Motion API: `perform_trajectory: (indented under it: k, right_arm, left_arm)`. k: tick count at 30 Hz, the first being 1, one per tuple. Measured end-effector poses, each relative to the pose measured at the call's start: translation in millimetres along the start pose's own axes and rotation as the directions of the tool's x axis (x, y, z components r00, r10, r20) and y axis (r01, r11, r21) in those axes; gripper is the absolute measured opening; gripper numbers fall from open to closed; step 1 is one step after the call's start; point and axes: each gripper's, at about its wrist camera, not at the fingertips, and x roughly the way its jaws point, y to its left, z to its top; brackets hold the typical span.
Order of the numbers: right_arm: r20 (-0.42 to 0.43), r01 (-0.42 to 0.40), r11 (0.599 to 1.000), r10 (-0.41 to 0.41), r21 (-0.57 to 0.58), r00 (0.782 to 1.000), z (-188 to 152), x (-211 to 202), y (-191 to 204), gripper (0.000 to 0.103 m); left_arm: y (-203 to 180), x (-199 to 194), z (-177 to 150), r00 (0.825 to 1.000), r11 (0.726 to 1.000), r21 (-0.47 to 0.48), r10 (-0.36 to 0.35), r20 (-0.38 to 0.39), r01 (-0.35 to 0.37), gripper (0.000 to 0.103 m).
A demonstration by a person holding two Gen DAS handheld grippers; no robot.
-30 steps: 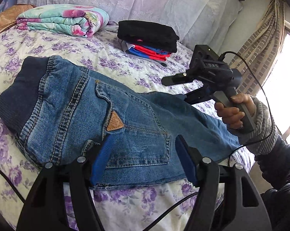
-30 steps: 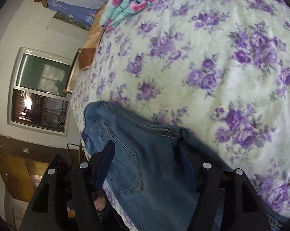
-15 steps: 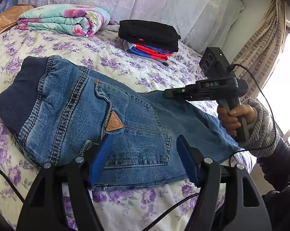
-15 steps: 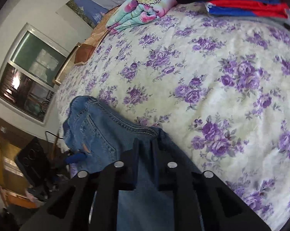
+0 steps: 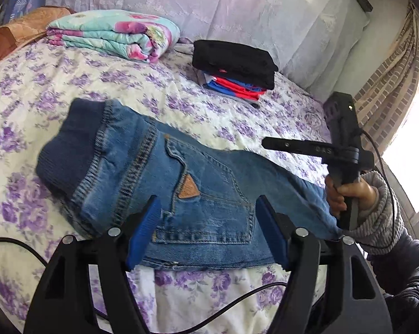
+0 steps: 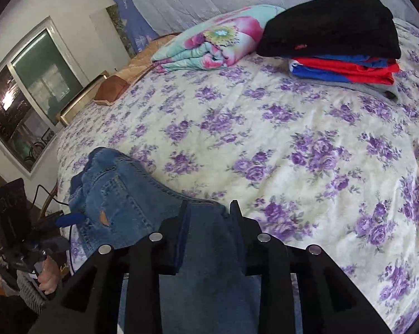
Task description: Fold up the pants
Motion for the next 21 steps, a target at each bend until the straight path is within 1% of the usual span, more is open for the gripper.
perform_trajectory:
  k: [2,3,4,5,6,7,8,10,11,13,14,15,16,17,18,20,21]
  right_arm:
    - [-0.012,-0.025,0.999,0.024,-0.030,1.000,0,9,12,0.029]
    - [-0.023,-0.022,0.999,0.021,-0.042,1.000,-1,16,15,0.029]
    - [-0.043,-0.010,0.999,0.008,-0.044,0.999,-2,27,18,0.029]
    - [-0.079,-0.001,0.999,-0.002,-0.039,0.997,-4,41,16,0.029]
    - [-0.111,-0.004,1.000,0.000,-0.031,0.994,-8,54,12,0.029]
    - [-0.093,-0.015,1.000,0.013,-0.023,0.996,-11,56,9,0.029]
    - [-0.094,-0.020,1.000,0.017,-0.021,0.995,-10,54,9,0.029]
    - [-0.083,-0.017,1.000,0.016,-0.015,0.996,-8,44,13,0.031]
    - [-0.065,-0.021,1.000,0.020,-0.008,0.998,-7,37,16,0.034]
    - [-0.043,-0.036,0.999,0.035,-0.024,0.998,-9,25,23,0.051]
    - [-0.031,-0.031,0.998,0.030,-0.045,0.999,-10,22,28,0.056]
    - [-0.022,-0.021,0.997,0.019,-0.070,1.000,-13,21,33,0.064]
    - [-0.027,-0.013,0.996,0.010,-0.092,1.000,-15,24,37,0.067]
    - [-0.053,-0.009,0.995,0.004,-0.100,0.999,-18,32,37,0.067]
    - [-0.079,-0.003,0.995,-0.005,-0.099,0.997,-21,42,36,0.068]
    - [-0.083,-0.009,0.995,0.001,-0.101,0.997,-24,49,33,0.071]
    - [-0.085,-0.014,0.995,0.006,-0.097,0.996,-22,47,34,0.072]
  left_arm:
    - [7,-1,3,0.998,0.998,-0.019,0.065,0.003,-0.065,0.073]
    - [14,0,4,0.996,0.995,-0.041,0.087,-0.007,-0.087,0.072]
    - [20,3,3,0.997,0.995,-0.063,0.074,-0.024,-0.076,0.072]
    - [22,5,1,0.997,0.995,-0.057,0.076,-0.033,-0.078,0.072]
    - [21,5,0,0.995,0.995,-0.029,0.091,-0.035,-0.092,0.070]
    - [18,6,-1,0.993,0.993,0.007,0.117,-0.036,-0.117,0.069]
    - [16,7,-2,0.990,0.990,0.023,0.138,-0.037,-0.137,0.067]
    - [15,3,-2,0.988,0.989,0.005,0.149,-0.030,-0.149,0.066]
    - [14,-1,0,0.990,0.990,-0.015,0.141,-0.021,-0.141,0.066]
    - [11,-11,6,0.994,0.993,-0.027,0.111,0.008,-0.111,0.067]
    - [9,-14,8,0.993,0.993,-0.020,0.120,0.019,-0.119,0.068]
    - [8,-13,11,0.989,0.989,-0.011,0.145,0.025,-0.145,0.070]
    - [12,-9,12,0.982,0.982,-0.009,0.187,0.018,-0.187,0.072]
    - [17,-2,12,0.978,0.978,-0.016,0.208,-0.003,-0.208,0.073]
    - [23,6,10,0.977,0.977,-0.023,0.212,-0.027,-0.213,0.073]
    - [21,9,7,0.973,0.973,0.013,0.230,-0.007,-0.229,0.073]
    - [16,10,5,0.967,0.966,0.037,0.255,-0.003,-0.255,0.073]
